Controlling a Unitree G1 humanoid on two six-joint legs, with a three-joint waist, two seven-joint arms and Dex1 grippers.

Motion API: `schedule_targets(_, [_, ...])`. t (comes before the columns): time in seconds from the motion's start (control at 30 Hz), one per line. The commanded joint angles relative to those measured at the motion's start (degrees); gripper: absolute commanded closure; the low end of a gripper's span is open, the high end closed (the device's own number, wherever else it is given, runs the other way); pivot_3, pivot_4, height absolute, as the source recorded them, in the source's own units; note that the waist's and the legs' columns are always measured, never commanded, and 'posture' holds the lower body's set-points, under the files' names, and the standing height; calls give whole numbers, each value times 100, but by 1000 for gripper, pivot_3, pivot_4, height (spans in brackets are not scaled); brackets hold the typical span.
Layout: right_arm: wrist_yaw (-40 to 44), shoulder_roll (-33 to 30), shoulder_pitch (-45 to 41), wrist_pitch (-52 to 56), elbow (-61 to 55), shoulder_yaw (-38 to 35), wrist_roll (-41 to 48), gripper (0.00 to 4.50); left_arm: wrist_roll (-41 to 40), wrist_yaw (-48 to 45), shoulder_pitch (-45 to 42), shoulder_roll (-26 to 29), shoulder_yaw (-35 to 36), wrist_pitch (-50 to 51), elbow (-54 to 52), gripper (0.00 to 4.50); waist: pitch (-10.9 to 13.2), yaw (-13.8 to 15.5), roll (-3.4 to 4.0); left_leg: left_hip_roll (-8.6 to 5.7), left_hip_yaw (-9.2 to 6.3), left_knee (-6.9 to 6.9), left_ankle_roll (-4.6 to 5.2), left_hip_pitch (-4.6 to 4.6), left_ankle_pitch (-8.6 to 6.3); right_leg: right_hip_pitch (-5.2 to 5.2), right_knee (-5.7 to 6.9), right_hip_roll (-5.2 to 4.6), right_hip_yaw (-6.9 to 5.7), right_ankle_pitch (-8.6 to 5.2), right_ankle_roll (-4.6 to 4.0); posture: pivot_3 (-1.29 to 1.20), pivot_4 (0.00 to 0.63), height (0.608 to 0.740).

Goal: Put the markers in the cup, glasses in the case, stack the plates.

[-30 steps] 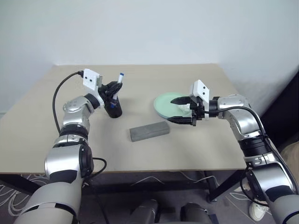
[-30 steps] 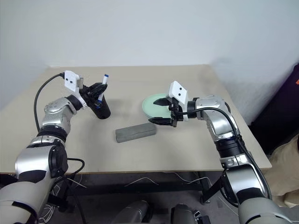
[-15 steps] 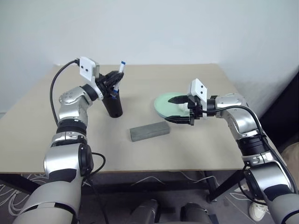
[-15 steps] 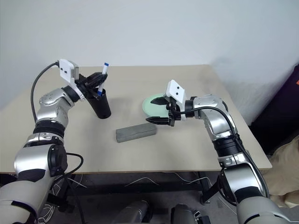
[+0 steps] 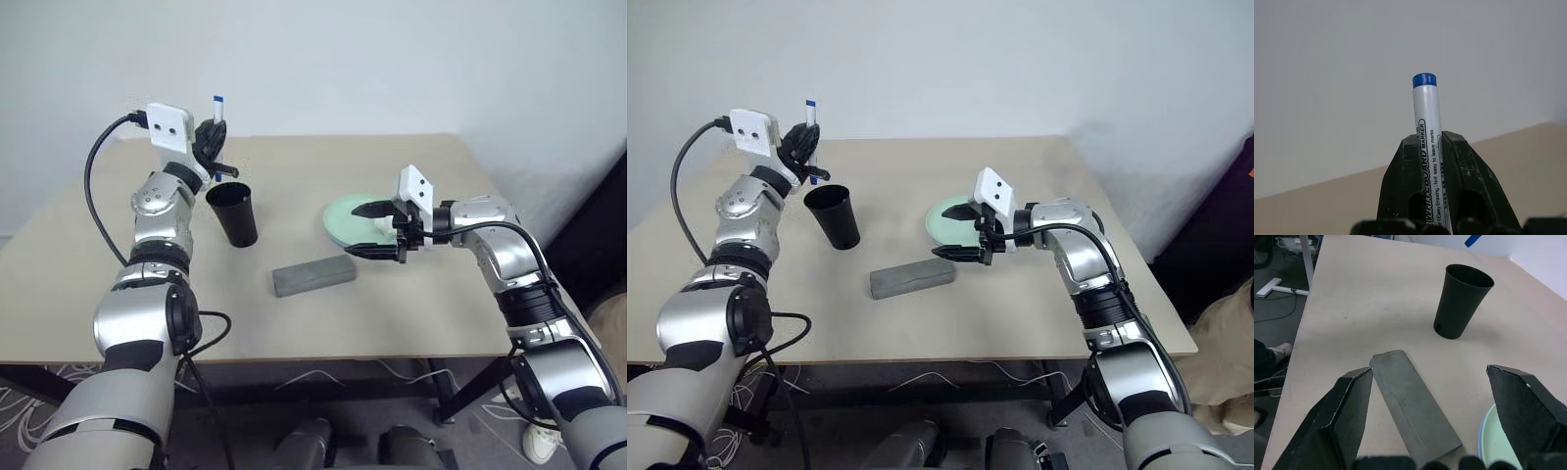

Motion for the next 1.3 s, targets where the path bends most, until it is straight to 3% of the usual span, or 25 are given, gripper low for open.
schedule_targets(0.03, [-35,-72,-61,27,-275,-104,114,456,155,449,-34,-50,-20,-294,-6,4378,0,-2,0,0,0,1,1,0,0,0,0,0,0,1,2,0,0,740])
schedule_targets(0.47, [-27,-120,8,239,-515,-95,176,456,787,1642,251,-137,-240,-648,139,4378,-1,-1,-1,-1,2,5,3,0,2,2,0,0,1,5,7,0,0,740])
schedule_targets(1.3, [-15,-136,25,473,-709,-80,212,456,840,1702,253,-279,-194,-600,172,4378,-1,-1,-1,-1,3,11,4,-1,3,5,0,0,0,9,11,0,0,740])
